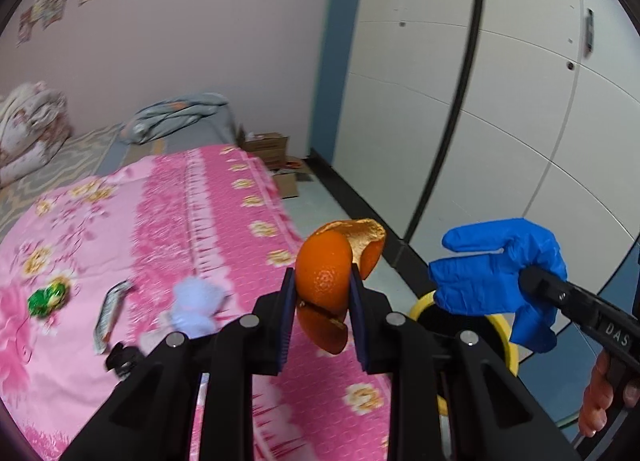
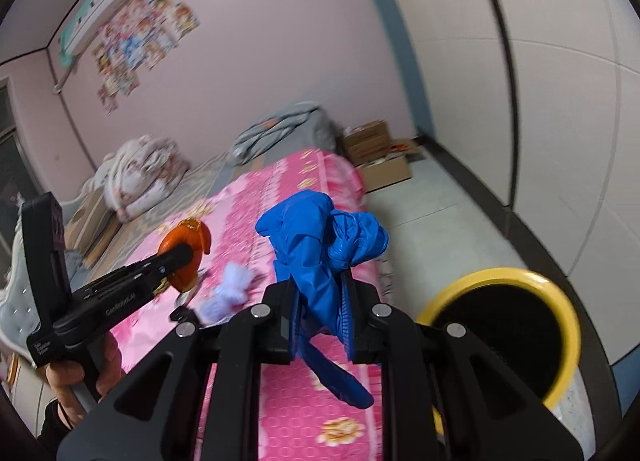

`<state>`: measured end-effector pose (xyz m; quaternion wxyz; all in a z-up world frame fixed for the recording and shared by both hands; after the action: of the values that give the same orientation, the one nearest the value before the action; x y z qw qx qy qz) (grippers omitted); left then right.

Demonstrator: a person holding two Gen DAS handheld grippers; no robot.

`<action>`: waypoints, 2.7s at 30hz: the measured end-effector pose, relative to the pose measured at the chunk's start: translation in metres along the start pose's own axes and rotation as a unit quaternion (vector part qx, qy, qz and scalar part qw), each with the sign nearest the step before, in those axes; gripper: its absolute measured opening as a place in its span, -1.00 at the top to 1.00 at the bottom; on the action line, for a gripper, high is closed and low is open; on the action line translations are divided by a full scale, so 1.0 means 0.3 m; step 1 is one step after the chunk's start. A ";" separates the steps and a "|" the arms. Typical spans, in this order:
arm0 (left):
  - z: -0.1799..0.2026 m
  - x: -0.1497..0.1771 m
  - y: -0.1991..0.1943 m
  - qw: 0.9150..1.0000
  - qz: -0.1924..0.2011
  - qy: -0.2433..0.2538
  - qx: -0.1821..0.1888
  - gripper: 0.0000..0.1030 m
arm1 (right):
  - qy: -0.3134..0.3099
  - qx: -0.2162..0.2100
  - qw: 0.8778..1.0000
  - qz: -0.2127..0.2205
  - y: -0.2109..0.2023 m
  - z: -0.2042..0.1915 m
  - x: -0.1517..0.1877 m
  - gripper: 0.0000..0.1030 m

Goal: Collect trash
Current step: 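Carry the orange peel and blue glove over the bin, then open both grippers to drop the peel and glove into the bin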

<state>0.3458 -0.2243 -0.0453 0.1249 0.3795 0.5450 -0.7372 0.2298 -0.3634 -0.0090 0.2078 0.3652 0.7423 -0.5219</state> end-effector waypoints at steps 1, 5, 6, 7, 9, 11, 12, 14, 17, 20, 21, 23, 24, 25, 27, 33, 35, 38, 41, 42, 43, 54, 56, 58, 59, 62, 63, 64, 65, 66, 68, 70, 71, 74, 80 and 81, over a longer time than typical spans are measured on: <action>0.027 -0.008 0.004 1.000 0.000 0.005 0.004 0.54 | 0.005 0.006 1.000 0.004 -0.017 0.029 -0.010 0.70; 0.143 -0.038 0.024 0.999 -0.002 0.013 0.032 0.54 | 0.025 0.026 0.999 0.022 -0.082 0.141 -0.043 0.70; 0.165 -0.039 0.028 0.999 -0.002 0.016 0.037 0.54 | 0.029 0.034 0.999 0.029 -0.105 0.174 -0.050 0.70; 0.195 -0.042 0.034 0.999 -0.002 0.019 0.042 0.54 | 0.031 0.041 0.998 0.035 -0.122 0.197 -0.056 0.70; 0.240 -0.044 0.045 0.998 -0.003 0.022 0.052 0.54 | 0.035 0.055 0.997 0.044 -0.151 0.240 -0.064 0.70; 0.288 -0.041 0.065 0.998 -0.006 0.026 0.064 0.54 | 0.039 0.068 0.996 0.051 -0.177 0.287 -0.066 0.70; 0.307 -0.036 0.070 0.997 -0.007 0.027 0.068 0.54 | 0.041 0.072 0.995 0.052 -0.184 0.301 -0.062 0.70; 0.342 -0.023 0.091 0.997 -0.010 0.031 0.075 0.54 | 0.048 0.082 0.994 0.050 -0.195 0.345 -0.049 0.70; 0.385 0.007 0.130 0.995 -0.022 0.035 0.086 0.54 | 0.058 0.092 0.993 0.041 -0.186 0.407 -0.020 0.70; 0.422 0.037 0.176 0.995 -0.033 0.038 0.092 0.54 | 0.067 0.103 0.992 0.035 -0.178 0.464 0.014 0.70; 0.435 0.048 0.191 0.994 -0.037 0.039 0.093 0.54 | 0.069 0.107 0.991 0.034 -0.173 0.477 0.022 0.70; 0.459 0.069 0.224 0.993 -0.046 0.041 0.097 0.54 | 0.075 0.117 0.990 0.030 -0.162 0.510 0.040 0.70; 0.468 0.078 0.240 0.993 -0.050 0.043 0.097 0.54 | 0.077 0.122 0.989 0.028 -0.154 0.521 0.047 0.69; 0.476 0.085 0.255 0.993 -0.052 0.045 0.096 0.54 | 0.079 0.126 0.989 0.026 -0.146 0.537 0.057 0.69; 0.495 0.105 0.289 0.992 -0.060 0.049 0.097 0.54 | 0.083 0.133 0.987 0.022 -0.129 0.566 0.079 0.69; 0.554 0.172 0.402 0.990 -0.085 0.062 0.095 0.54 | 0.103 0.146 0.984 -0.001 -0.045 0.661 0.143 0.69; 0.570 0.193 0.441 0.989 -0.095 0.063 0.096 0.54 | 0.112 0.149 0.982 -0.011 -0.007 0.693 0.158 0.69; 0.594 0.221 0.495 0.987 -0.108 0.067 0.095 0.54 | 0.119 0.155 0.980 -0.022 0.034 0.729 0.184 0.69; 0.605 0.247 0.542 0.986 -0.122 0.068 0.093 0.54 | 0.127 0.161 0.978 -0.031 0.072 0.765 0.205 0.69; 0.610 0.257 0.558 0.985 -0.126 0.067 0.093 0.54 | 0.128 0.167 0.977 -0.032 0.083 0.779 0.211 0.69; 0.612 0.264 0.571 0.985 -0.130 0.067 0.094 0.54 | 0.128 0.173 0.976 -0.033 0.091 0.786 0.214 0.69; 0.633 0.302 0.658 0.981 -0.151 0.069 0.101 0.53 | 0.137 0.185 0.972 -0.053 0.169 0.839 0.253 0.68; 0.636 0.304 0.660 0.981 -0.152 0.069 0.104 0.53 | 0.138 0.186 0.971 -0.052 0.172 0.839 0.251 0.67; 0.632 0.302 0.661 0.981 -0.152 0.067 0.102 0.52 | 0.139 0.185 0.971 -0.052 0.173 0.839 0.250 0.65; 0.629 0.300 0.661 0.981 -0.151 0.065 0.102 0.47 | 0.138 0.185 0.972 -0.052 0.171 0.838 0.251 0.65; 0.614 0.284 0.645 0.983 -0.142 0.052 0.105 0.24 | 0.142 0.188 0.971 -0.049 0.162 0.839 0.249 0.55; 0.611 0.277 0.635 0.984 -0.136 0.052 0.102 0.20 | 0.143 0.189 0.970 -0.048 0.158 0.839 0.248 0.52; 0.609 0.272 0.626 0.985 -0.132 0.052 0.101 0.09 | 0.144 0.190 0.970 -0.048 0.154 0.839 0.248 0.50; 0.609 0.268 0.617 0.985 -0.130 0.052 0.101 0.01 | 0.144 0.190 0.970 -0.047 0.149 0.839 0.248 0.49; 0.609 0.264 0.609 0.985 -0.127 0.053 0.101 -0.02 | 0.145 0.192 0.969 -0.046 0.145 0.836 0.247 0.41; 0.602 0.256 0.592 0.986 -0.122 0.051 0.099 -0.10 | 0.148 0.194 0.969 -0.042 0.133 0.836 0.243 0.23; 0.585 0.247 0.578 0.987 -0.119 0.043 0.102 -0.17 | 0.150 0.197 0.968 -0.040 0.122 0.832 0.241 0.20; 0.576 0.244 0.571 0.987 -0.118 0.039 0.102 -0.24 | 0.149 0.197 0.968 -0.038 0.115 0.828 0.239 0.20; 0.530 0.226 0.541 0.989 -0.111 0.026 0.097 -0.31 | 0.149 0.197 0.968 -0.031 0.090 0.813 0.230 0.20; 0.412 0.189 0.451 0.993 -0.089 0.008 0.080 -0.40 | 0.132 0.183 0.974 -0.018 0.053 0.726 0.203 0.19; 0.386 0.182 0.431 0.994 -0.083 0.007 0.074 -0.40 | 0.126 0.178 0.976 -0.015 0.050 0.697 0.196 0.18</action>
<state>0.3369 -0.3644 -0.1612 0.0309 0.3459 0.5191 -0.7810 0.1882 -0.5353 -0.1361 0.0360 0.4482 0.6631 -0.5984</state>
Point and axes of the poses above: each gripper's, at about its wrist camera, not at the fingertips, and y roughly the way its jaws point, z to its right, x to its underside, the point moved 9 cm from there along y, roughly the way its jaws point, and after that the axes turned 9 degrees about -z, right-handed, at the moved point
